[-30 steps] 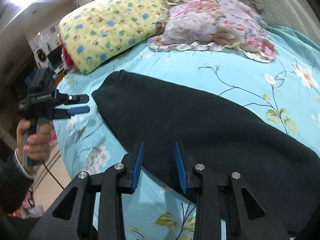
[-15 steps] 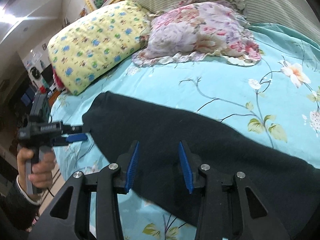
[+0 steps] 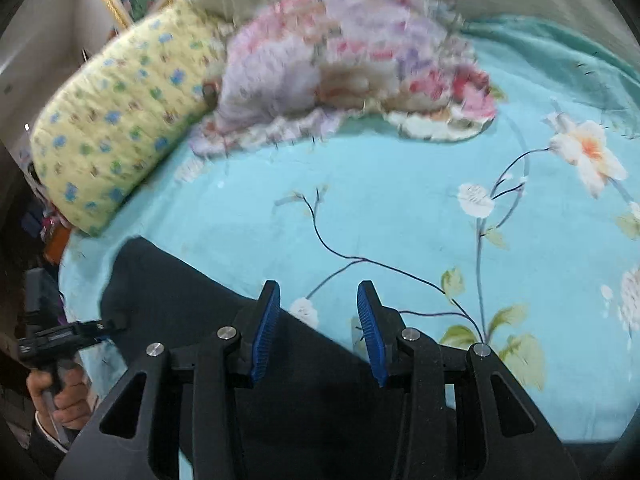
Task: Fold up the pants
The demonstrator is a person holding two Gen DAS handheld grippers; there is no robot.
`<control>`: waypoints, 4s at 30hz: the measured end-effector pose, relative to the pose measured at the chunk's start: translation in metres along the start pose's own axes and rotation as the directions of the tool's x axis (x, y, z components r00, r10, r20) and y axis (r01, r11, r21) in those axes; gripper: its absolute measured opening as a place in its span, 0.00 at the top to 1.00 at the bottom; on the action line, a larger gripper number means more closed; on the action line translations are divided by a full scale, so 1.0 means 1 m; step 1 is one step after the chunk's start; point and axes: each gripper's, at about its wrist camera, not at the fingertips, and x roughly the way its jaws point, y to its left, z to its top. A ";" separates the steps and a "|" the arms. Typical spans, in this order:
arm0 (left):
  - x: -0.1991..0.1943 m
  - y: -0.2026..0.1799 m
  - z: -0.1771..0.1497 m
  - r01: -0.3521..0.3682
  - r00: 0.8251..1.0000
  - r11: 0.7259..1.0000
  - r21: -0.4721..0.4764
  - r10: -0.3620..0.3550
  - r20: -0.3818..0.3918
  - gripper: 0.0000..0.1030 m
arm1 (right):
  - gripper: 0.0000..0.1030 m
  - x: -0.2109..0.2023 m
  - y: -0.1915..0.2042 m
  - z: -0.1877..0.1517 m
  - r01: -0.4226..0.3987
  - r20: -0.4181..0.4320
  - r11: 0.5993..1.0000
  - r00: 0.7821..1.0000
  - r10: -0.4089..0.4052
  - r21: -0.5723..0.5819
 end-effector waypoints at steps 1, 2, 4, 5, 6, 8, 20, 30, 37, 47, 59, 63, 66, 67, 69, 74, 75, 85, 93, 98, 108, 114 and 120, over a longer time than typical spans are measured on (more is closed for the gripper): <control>0.000 0.000 0.000 -0.001 1.000 1.000 0.003 0.001 0.001 0.50 | 0.60 0.008 0.001 0.001 -0.010 -0.024 1.000 1.000 0.009 -0.011; 0.001 0.000 0.001 0.000 1.000 1.000 0.006 0.000 0.003 0.53 | 0.60 0.015 0.004 0.002 -0.022 -0.048 0.999 0.999 0.020 -0.030; 0.002 0.002 0.003 0.001 1.000 1.000 0.005 -0.001 0.006 0.58 | 0.60 0.027 0.014 0.002 -0.019 -0.090 0.996 0.996 0.010 -0.090; 0.003 0.003 0.004 0.000 1.000 1.000 0.004 0.000 0.007 0.61 | 0.60 0.033 0.020 0.001 -0.019 -0.111 0.992 0.994 0.005 -0.128; 0.004 0.005 0.005 0.000 1.000 1.000 0.005 0.000 0.008 0.63 | 0.60 0.036 0.025 0.000 -0.023 -0.125 0.987 0.992 0.003 -0.158; 0.005 0.006 0.005 0.009 1.000 1.000 0.005 -0.009 0.009 0.63 | 0.60 0.042 0.034 -0.001 -0.051 -0.160 0.976 0.987 0.018 -0.209; 0.012 -0.008 0.008 0.006 0.999 0.999 0.052 -0.009 0.053 0.86 | 0.83 0.069 0.050 -0.003 -0.143 -0.310 0.946 0.950 0.048 -0.292; -0.071 -0.036 -0.006 0.131 0.966 0.974 0.187 -0.168 0.198 0.90 | 0.91 -0.010 0.062 0.006 0.028 0.007 0.958 1.000 -0.027 -0.284; -0.039 -0.013 -0.001 0.081 0.983 0.982 0.169 -0.107 0.150 0.90 | 0.91 0.019 0.070 -0.006 0.103 0.024 0.954 0.995 -0.100 -0.282; -0.008 0.003 -0.004 -0.013 0.994 0.984 0.176 -0.006 0.108 0.71 | 0.86 0.051 0.066 -0.014 0.157 0.051 0.961 0.987 -0.150 -0.228; -0.070 -0.010 -0.014 -0.112 0.970 0.974 0.196 0.065 0.233 0.51 | 0.67 -0.040 0.036 -0.038 0.104 0.141 0.993 0.986 -0.095 -0.058; -0.071 -0.041 -0.019 -0.071 0.974 0.963 0.260 0.011 0.225 0.43 | 0.65 -0.062 0.023 -0.060 0.105 0.140 0.994 0.985 -0.104 -0.001; -0.060 -0.069 -0.025 -0.021 0.982 0.948 0.317 -0.041 0.186 0.43 | 0.64 -0.077 0.010 -0.080 0.106 0.136 0.993 0.984 -0.114 0.060; -0.057 -0.078 -0.028 -0.012 0.983 0.943 0.332 -0.049 0.176 0.43 | 0.64 -0.083 0.004 -0.088 0.109 0.134 0.991 0.984 -0.120 0.082; -0.048 -0.099 -0.036 0.012 0.987 0.928 0.371 -0.072 0.147 0.43 | 0.64 -0.092 -0.004 -0.099 0.122 0.140 0.987 0.981 -0.136 0.109; -0.029 -0.142 -0.059 0.059 0.992 0.892 0.448 -0.104 0.077 0.43 | 0.63 -0.119 -0.031 -0.129 0.155 0.156 0.966 0.969 -0.189 0.209; -0.026 -0.148 -0.062 0.064 0.992 0.887 0.458 -0.107 0.067 0.43 | 0.63 -0.124 -0.036 -0.135 0.156 0.160 0.961 0.968 -0.195 0.228; 0.007 -0.216 -0.095 0.142 0.990 0.813 0.564 -0.128 -0.064 0.40 | 0.54 -0.181 -0.074 -0.182 0.181 0.235 0.908 0.930 -0.283 0.378; 0.033 -0.277 -0.113 0.198 0.980 0.727 0.658 -0.132 -0.148 0.35 | 0.48 -0.215 -0.109 -0.216 0.211 0.239 0.836 0.897 -0.371 0.506; 0.048 -0.322 -0.128 0.231 0.972 0.642 0.731 -0.128 -0.195 0.33 | 0.47 -0.229 -0.136 -0.229 0.196 0.241 0.784 0.884 -0.401 0.589; 0.083 -0.389 -0.147 0.327 0.942 0.541 0.774 -0.122 -0.313 0.33 | 0.47 -0.230 -0.171 -0.235 0.112 0.255 0.730 0.892 -0.372 0.675; 0.110 -0.431 -0.163 0.421 0.900 0.443 0.791 -0.101 -0.423 0.32 | 0.45 -0.228 -0.187 -0.237 0.008 0.304 0.692 0.894 -0.329 0.722; 0.135 -0.467 -0.188 0.490 0.860 0.365 0.791 -0.056 -0.507 0.32 | 0.60 -0.228 -0.193 -0.235 -0.005 0.328 0.685 0.881 -0.342 0.729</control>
